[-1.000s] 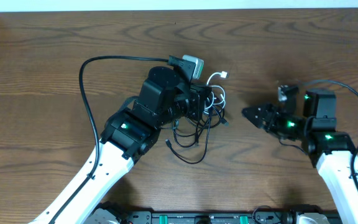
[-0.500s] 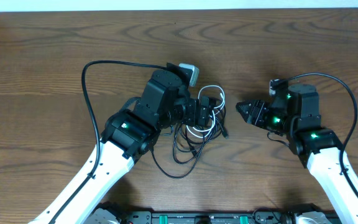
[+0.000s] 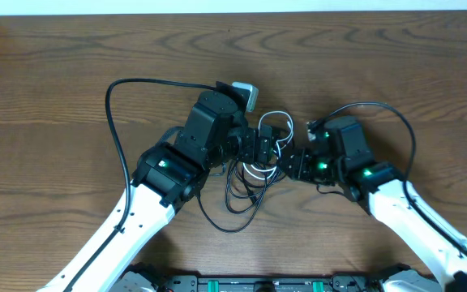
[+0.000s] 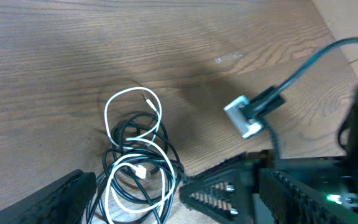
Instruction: Untangle cables
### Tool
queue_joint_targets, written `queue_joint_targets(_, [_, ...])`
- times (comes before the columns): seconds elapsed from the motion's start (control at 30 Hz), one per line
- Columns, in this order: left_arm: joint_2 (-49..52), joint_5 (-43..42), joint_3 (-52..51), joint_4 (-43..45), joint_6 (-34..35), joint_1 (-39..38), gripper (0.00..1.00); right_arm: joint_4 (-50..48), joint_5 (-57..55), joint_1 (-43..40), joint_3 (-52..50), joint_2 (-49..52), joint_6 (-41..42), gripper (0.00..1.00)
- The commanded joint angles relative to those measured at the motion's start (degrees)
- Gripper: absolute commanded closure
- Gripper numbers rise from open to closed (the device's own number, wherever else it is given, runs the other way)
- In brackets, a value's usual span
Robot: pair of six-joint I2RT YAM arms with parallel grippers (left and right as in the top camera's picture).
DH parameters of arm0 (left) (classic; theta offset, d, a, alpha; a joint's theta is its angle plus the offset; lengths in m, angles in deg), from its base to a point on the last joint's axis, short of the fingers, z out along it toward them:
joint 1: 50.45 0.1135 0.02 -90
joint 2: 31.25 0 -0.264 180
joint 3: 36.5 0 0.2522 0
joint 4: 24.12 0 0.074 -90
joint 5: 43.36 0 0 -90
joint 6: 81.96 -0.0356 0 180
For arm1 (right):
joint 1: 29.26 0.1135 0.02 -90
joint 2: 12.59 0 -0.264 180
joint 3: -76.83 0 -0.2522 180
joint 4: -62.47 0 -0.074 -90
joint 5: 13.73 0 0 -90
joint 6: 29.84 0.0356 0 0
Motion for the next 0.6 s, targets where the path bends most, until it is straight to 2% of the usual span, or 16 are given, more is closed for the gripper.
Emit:
queue_joint_targets(0.0, [0.39,0.83,1.16,-0.11,-0.59,0.15,0.1,-1.2,-1.01,0.39,-0.04,2.75,4.15,0.64])
queue_joint_targets(0.4, [0.39,2.34,1.16,-1.29,-0.96,0.15,0.1,-9.6,3.3,3.3,-0.04,9.62,6.93,0.66])
queue_joint_targets(0.53, [0.37,6.84,1.16,-3.39,-0.96,0.15,0.1,-11.15,3.28,3.78,-0.04,10.29,8.02,0.7])
queue_joint_targets(0.57, [0.37,7.63,1.16,-3.96,-0.94,0.15,0.1,-11.17,3.26,3.76,-0.04,10.29,8.02,0.76])
